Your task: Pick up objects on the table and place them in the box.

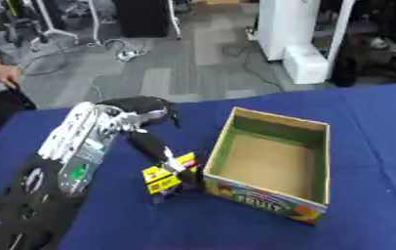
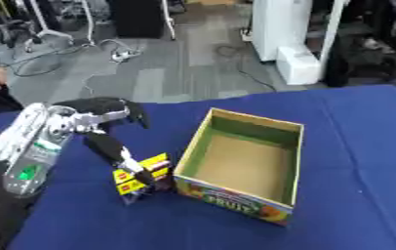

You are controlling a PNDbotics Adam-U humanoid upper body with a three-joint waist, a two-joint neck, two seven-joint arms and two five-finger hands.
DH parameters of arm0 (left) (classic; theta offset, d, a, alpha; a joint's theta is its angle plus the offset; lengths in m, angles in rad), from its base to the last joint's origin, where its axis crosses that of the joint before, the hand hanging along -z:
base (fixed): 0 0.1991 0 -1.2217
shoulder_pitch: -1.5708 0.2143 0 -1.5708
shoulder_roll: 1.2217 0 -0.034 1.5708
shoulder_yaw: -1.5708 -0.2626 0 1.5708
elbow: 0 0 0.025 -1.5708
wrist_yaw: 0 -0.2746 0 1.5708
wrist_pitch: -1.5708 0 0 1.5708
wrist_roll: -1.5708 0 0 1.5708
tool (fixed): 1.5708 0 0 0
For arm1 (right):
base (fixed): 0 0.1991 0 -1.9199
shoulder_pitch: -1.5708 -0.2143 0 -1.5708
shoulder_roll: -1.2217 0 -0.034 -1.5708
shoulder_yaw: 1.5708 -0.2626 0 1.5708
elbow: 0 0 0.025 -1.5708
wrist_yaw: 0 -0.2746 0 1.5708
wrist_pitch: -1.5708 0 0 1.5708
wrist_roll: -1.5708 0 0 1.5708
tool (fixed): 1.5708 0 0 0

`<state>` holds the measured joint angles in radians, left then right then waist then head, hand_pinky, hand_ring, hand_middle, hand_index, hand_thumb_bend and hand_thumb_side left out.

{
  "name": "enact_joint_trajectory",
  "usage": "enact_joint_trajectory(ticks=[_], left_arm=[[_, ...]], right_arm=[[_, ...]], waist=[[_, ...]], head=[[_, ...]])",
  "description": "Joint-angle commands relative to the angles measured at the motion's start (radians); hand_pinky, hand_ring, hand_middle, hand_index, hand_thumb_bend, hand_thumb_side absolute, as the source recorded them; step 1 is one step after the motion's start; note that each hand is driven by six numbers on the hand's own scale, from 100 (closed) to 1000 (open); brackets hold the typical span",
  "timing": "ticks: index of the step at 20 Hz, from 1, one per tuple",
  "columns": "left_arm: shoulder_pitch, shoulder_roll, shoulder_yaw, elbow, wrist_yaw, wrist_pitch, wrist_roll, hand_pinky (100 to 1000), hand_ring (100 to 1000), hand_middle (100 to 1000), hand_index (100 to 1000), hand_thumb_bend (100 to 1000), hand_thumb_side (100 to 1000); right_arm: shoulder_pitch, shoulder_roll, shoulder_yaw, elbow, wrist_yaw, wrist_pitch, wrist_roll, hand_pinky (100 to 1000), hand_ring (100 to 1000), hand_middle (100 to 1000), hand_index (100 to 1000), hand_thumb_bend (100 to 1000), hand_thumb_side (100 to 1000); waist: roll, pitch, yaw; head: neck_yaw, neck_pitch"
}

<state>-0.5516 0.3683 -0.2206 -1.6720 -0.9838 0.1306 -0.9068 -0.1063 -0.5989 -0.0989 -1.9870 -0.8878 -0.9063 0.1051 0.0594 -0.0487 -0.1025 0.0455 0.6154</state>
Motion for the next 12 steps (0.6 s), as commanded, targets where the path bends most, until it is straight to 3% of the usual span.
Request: enact_joint_trajectory(ticks=[1, 12], left_arm=[[-0.005, 0.004, 0.002, 0.015, -0.003, -0.006, 0.0, 434, 850, 875, 830, 1000, 691], [0.0, -0.004, 0.009, 0.154, 0.004, -0.002, 0.0, 448, 817, 874, 834, 1000, 650]], right_arm=[[-0.011, -0.028, -0.006, -0.013, 0.003, -0.001, -0.001, 327, 378, 444, 526, 100, 1000], [-0.012, -0.027, -0.006, -0.013, 0.004, -0.001, 0.002, 327, 378, 444, 526, 100, 1000]], waist=[[-0.005, -0.007, -0.002], [-0.006, -0.006, -0.002]], head=[[0.003, 0.001], [0.002, 0.003]])
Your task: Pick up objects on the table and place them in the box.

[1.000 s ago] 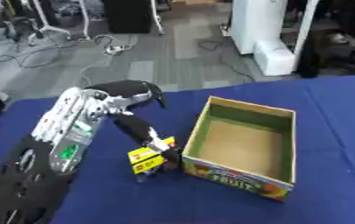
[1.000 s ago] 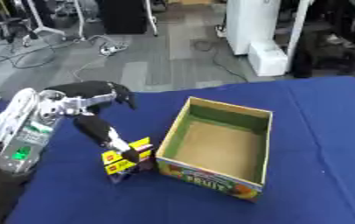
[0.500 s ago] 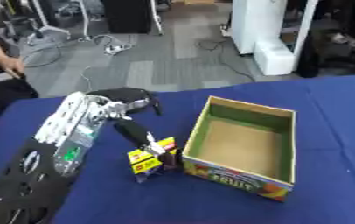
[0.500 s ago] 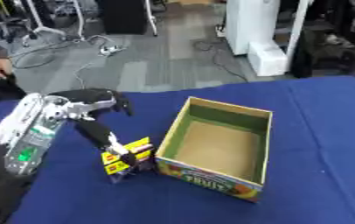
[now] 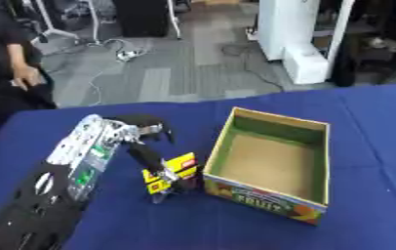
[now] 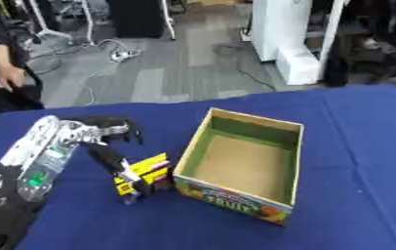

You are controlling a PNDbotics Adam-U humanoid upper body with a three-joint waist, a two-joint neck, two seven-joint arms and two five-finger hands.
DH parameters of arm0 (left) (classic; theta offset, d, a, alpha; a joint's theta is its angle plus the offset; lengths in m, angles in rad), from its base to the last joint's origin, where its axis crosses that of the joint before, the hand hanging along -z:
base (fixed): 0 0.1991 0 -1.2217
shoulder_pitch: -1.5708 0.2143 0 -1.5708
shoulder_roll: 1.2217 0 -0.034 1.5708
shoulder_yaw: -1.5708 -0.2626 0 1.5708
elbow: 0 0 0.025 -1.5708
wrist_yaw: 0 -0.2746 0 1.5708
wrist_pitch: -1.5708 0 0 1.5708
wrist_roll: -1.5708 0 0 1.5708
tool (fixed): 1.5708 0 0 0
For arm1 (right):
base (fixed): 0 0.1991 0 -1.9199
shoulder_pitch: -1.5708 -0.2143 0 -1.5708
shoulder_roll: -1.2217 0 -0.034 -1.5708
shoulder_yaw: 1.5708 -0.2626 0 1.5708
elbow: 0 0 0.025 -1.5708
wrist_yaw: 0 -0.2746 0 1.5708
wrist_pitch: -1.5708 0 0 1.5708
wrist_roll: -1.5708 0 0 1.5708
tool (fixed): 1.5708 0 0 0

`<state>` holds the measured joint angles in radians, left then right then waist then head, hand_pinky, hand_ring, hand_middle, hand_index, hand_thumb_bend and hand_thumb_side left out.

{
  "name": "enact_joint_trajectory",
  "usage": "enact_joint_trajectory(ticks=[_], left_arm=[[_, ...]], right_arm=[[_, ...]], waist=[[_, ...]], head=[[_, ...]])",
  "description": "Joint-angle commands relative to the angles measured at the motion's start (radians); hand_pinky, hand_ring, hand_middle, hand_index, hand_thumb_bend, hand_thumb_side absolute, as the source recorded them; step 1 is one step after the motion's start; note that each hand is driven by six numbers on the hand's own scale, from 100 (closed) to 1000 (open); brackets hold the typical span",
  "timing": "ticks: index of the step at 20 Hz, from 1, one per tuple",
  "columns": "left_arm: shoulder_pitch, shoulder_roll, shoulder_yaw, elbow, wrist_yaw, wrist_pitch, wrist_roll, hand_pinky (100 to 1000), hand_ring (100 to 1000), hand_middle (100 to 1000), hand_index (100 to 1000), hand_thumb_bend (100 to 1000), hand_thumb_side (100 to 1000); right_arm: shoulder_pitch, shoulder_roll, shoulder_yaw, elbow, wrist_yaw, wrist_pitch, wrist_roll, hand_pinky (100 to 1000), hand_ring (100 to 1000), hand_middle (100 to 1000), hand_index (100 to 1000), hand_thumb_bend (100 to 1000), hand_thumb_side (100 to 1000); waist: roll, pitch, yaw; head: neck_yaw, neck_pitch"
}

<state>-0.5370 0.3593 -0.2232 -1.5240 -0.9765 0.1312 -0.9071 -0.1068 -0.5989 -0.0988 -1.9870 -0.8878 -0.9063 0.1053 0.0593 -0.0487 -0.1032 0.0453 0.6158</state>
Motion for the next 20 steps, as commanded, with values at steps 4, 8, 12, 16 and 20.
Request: enact_joint_trajectory(ticks=[4, 8, 12, 16, 20], left_arm=[[-0.012, 0.0, 0.011, 0.022, -0.006, -0.006, 0.0, 446, 810, 871, 833, 1000, 644], [-0.01, -0.005, 0.011, 0.037, -0.009, -0.008, 0.0, 447, 811, 869, 833, 1000, 639], [-0.012, -0.009, 0.009, 0.046, -0.013, -0.011, 0.0, 448, 812, 869, 833, 1000, 636], [-0.016, -0.014, 0.008, 0.053, -0.018, -0.015, 0.0, 449, 813, 869, 834, 1000, 637], [-0.018, -0.018, 0.006, 0.063, -0.022, -0.018, 0.0, 451, 814, 869, 834, 1000, 634]], right_arm=[[-0.013, -0.027, -0.006, -0.013, 0.003, -0.001, 0.001, 327, 378, 444, 526, 100, 1000], [-0.014, -0.028, -0.005, -0.013, 0.002, -0.001, 0.0, 327, 378, 444, 525, 100, 1000], [-0.016, -0.028, -0.005, -0.013, 0.002, -0.001, -0.001, 327, 378, 444, 526, 100, 1000], [-0.017, -0.028, -0.004, -0.013, 0.002, -0.001, -0.001, 328, 378, 444, 525, 100, 1000], [-0.019, -0.028, -0.003, -0.013, 0.001, -0.001, -0.002, 328, 378, 445, 526, 100, 1000]], waist=[[-0.006, -0.006, -0.003], [-0.006, -0.006, -0.005], [-0.005, -0.006, -0.006], [-0.005, -0.006, -0.007], [-0.005, -0.005, -0.009]], head=[[0.002, 0.001], [0.002, 0.0], [0.002, 0.0], [0.002, 0.001], [0.002, 0.002]])
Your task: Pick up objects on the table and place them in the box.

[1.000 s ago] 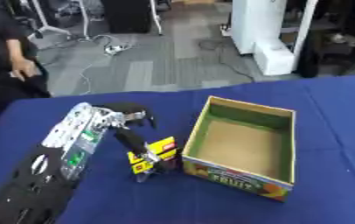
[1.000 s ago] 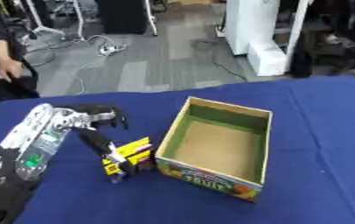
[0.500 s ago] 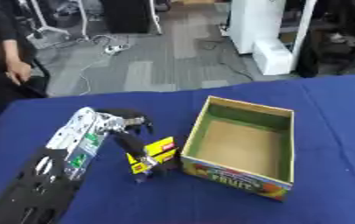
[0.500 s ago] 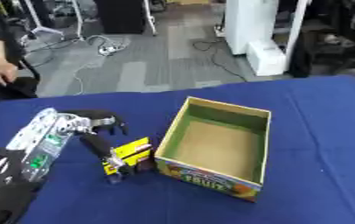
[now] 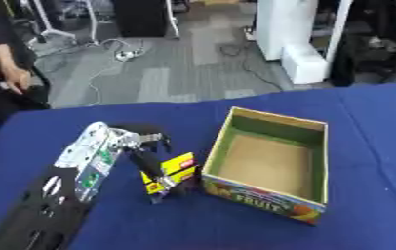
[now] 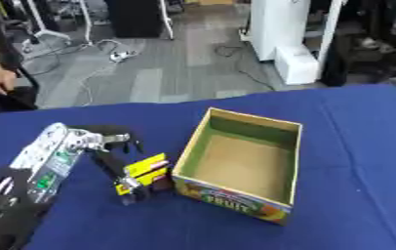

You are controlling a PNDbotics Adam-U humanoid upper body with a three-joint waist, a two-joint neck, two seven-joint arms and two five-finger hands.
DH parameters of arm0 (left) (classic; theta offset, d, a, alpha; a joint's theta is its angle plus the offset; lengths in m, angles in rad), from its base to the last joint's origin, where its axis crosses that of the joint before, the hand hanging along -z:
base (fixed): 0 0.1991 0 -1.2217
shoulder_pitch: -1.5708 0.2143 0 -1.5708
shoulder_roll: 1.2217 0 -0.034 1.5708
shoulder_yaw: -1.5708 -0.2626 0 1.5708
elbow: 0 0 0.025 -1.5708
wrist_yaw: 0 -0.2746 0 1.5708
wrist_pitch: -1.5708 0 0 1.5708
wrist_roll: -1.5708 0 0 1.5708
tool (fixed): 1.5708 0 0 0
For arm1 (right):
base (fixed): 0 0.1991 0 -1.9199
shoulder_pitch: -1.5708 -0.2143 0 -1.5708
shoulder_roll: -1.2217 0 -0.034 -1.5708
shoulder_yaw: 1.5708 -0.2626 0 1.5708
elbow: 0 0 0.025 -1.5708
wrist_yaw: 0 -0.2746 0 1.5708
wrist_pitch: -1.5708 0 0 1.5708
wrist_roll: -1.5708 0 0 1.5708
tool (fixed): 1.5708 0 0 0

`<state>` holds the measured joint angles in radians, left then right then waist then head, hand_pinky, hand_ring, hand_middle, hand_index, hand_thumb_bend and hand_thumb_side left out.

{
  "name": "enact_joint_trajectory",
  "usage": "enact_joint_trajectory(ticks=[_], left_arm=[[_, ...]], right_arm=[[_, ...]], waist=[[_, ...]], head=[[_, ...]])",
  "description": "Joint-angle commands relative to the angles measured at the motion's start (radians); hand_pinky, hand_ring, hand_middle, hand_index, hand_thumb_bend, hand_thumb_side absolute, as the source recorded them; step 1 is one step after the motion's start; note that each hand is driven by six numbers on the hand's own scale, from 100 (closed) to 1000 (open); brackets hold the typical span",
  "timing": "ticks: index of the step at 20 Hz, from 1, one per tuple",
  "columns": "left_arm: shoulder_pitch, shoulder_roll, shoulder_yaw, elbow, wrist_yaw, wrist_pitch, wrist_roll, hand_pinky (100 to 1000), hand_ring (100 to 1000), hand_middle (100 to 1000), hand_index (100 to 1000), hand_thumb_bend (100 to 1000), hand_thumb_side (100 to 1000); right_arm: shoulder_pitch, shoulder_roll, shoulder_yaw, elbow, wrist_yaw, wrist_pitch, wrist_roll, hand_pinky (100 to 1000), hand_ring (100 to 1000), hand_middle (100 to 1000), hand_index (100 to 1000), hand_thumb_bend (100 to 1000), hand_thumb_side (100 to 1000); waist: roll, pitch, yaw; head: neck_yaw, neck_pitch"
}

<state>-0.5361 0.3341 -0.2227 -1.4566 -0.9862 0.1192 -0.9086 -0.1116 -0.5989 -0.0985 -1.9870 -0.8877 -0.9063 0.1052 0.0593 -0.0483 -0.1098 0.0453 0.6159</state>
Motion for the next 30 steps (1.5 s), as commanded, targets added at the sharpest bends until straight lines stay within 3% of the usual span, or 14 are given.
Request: enact_joint_trajectory(ticks=[1, 17, 22, 30], left_arm=[[-0.019, 0.006, 0.005, -0.002, -0.013, -0.007, 0.002, 452, 814, 869, 834, 1000, 633], [-0.027, -0.015, -0.004, 0.065, -0.022, -0.017, 0.002, 455, 815, 874, 839, 1000, 618], [-0.028, -0.015, 0.002, 0.079, -0.028, -0.015, 0.002, 465, 826, 900, 873, 1000, 623], [-0.031, -0.021, 0.013, 0.046, -0.043, -0.012, 0.002, 460, 818, 882, 891, 1000, 632]], right_arm=[[-0.014, -0.027, -0.003, -0.013, 0.001, -0.001, -0.002, 327, 378, 445, 525, 100, 1000], [-0.025, -0.024, 0.006, -0.013, 0.002, -0.001, -0.005, 327, 378, 445, 526, 100, 1000], [-0.025, -0.024, 0.007, -0.013, 0.003, -0.001, -0.008, 327, 378, 445, 526, 100, 1000], [-0.025, -0.024, 0.004, -0.013, 0.005, -0.001, -0.016, 327, 378, 445, 526, 100, 1000]], waist=[[-0.005, -0.005, -0.003], [-0.002, -0.001, -0.013], [-0.004, -0.003, -0.012], [-0.004, -0.004, -0.012]], head=[[0.002, 0.002], [0.003, -0.009], [-0.004, -0.043], [-0.003, -0.073]])
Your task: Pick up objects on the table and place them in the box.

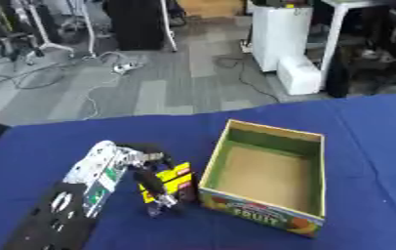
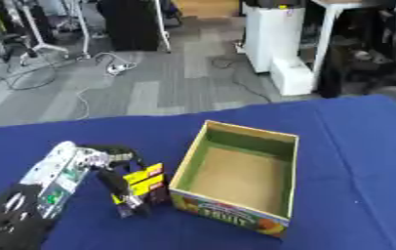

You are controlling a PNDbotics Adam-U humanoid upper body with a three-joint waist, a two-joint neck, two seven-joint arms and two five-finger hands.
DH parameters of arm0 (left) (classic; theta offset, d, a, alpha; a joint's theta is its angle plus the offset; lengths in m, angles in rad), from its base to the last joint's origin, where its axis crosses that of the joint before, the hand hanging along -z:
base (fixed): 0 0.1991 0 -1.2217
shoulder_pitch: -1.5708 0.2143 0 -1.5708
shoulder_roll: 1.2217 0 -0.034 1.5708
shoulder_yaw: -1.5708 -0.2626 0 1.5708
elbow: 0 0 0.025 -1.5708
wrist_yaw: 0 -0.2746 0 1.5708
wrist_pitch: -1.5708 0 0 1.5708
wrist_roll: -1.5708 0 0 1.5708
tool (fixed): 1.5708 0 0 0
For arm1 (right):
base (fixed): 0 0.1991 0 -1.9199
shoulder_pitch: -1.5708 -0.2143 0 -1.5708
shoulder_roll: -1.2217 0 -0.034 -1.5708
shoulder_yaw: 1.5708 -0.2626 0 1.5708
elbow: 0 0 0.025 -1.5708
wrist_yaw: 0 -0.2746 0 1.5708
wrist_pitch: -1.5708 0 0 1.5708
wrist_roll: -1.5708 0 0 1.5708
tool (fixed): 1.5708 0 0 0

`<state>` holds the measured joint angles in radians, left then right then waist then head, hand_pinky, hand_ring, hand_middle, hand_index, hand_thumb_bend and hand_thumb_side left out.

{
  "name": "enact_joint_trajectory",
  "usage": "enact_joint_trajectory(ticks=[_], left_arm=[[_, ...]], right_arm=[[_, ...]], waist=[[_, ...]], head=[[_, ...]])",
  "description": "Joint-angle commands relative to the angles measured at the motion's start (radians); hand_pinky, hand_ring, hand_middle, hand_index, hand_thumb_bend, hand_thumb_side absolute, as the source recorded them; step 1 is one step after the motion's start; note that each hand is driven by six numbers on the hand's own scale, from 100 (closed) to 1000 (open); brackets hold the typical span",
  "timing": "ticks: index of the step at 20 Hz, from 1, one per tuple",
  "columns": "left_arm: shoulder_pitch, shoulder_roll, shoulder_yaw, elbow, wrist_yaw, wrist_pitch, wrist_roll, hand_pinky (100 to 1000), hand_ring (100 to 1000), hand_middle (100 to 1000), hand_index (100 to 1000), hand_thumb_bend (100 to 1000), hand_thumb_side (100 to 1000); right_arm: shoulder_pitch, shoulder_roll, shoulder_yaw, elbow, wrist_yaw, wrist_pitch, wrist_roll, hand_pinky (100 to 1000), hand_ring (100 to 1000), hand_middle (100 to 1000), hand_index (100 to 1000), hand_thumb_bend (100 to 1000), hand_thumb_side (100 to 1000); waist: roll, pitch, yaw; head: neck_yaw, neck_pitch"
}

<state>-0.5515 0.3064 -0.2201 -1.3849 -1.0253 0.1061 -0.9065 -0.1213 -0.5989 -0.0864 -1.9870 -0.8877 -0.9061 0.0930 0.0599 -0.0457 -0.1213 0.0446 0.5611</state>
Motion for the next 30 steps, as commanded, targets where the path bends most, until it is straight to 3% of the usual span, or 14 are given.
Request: enact_joint_trajectory(ticks=[1, 10, 14, 24, 30], left_arm=[[-0.016, 0.007, 0.01, -0.029, -0.003, 0.001, -0.001, 460, 818, 882, 891, 1000, 632], [-0.015, 0.004, 0.006, -0.066, 0.006, -0.006, -0.001, 456, 815, 874, 880, 1000, 642], [-0.017, 0.005, 0.006, -0.079, 0.003, -0.006, -0.001, 458, 816, 874, 884, 1000, 643], [-0.026, -0.006, 0.032, -0.027, -0.057, 0.011, -0.001, 469, 821, 877, 897, 1000, 640], [-0.035, -0.014, 0.038, 0.015, -0.07, 0.012, -0.001, 473, 823, 878, 900, 1000, 631]], right_arm=[[-0.015, -0.024, -0.008, -0.013, 0.006, -0.001, -0.004, 327, 378, 445, 526, 100, 1000], [-0.014, -0.025, -0.009, -0.013, 0.009, -0.001, -0.006, 327, 378, 445, 526, 100, 1000], [-0.014, -0.025, -0.01, -0.013, 0.008, -0.001, -0.008, 327, 378, 444, 526, 100, 1000], [-0.017, -0.025, -0.009, -0.013, 0.01, -0.001, -0.016, 327, 378, 444, 526, 100, 1000], [-0.018, -0.026, -0.008, -0.013, 0.012, -0.001, -0.016, 328, 378, 444, 526, 100, 1000]], waist=[[-0.005, -0.007, 0.0], [-0.005, -0.008, 0.003], [-0.006, -0.009, 0.003], [-0.006, -0.01, 0.0], [-0.005, -0.009, -0.001]], head=[[-0.003, -0.02], [-0.032, -0.001], [-0.044, -0.008], [-0.051, -0.017], [-0.047, -0.001]])
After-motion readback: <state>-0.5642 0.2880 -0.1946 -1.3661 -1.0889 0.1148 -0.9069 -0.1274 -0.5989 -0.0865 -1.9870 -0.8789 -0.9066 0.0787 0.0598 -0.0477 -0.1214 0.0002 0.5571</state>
